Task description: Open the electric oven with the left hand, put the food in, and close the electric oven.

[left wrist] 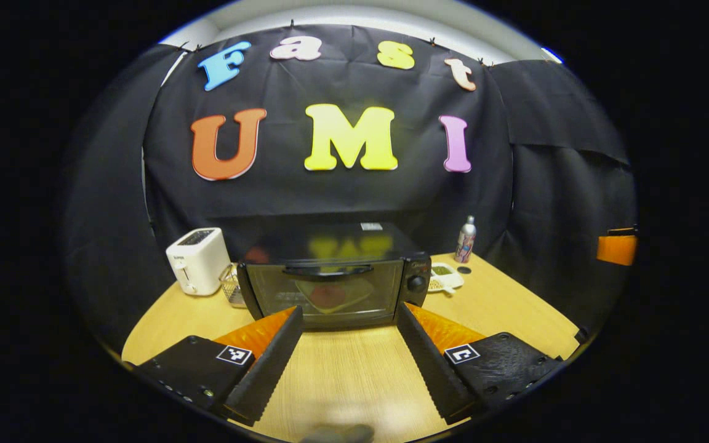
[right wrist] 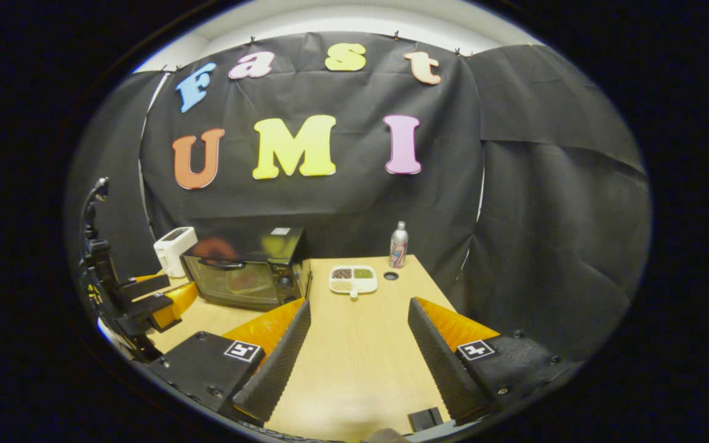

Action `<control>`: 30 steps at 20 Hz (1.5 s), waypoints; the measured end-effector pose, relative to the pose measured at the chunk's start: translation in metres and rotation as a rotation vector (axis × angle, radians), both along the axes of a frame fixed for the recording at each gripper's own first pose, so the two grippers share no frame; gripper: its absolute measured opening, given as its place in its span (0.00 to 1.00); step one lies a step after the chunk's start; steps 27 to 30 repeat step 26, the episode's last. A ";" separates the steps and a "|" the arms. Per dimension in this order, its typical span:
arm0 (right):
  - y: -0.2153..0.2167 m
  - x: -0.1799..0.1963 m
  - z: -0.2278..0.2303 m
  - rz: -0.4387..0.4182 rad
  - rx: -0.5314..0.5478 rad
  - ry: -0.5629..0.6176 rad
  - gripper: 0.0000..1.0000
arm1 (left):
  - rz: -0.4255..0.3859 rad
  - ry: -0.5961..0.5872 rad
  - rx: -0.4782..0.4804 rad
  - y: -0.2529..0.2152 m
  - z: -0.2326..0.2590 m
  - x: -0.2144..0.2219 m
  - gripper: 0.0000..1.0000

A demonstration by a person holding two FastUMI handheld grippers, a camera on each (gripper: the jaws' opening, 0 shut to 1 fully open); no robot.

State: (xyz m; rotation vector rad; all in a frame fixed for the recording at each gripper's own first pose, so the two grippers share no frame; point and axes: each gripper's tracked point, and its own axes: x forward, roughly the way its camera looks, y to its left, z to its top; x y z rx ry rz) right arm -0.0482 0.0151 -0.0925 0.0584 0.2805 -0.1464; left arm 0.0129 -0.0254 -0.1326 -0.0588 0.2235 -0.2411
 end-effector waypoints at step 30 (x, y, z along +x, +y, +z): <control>-0.036 -0.053 0.103 0.046 0.003 -0.287 0.96 | 0.182 -0.275 0.016 0.043 0.181 -0.123 0.97</control>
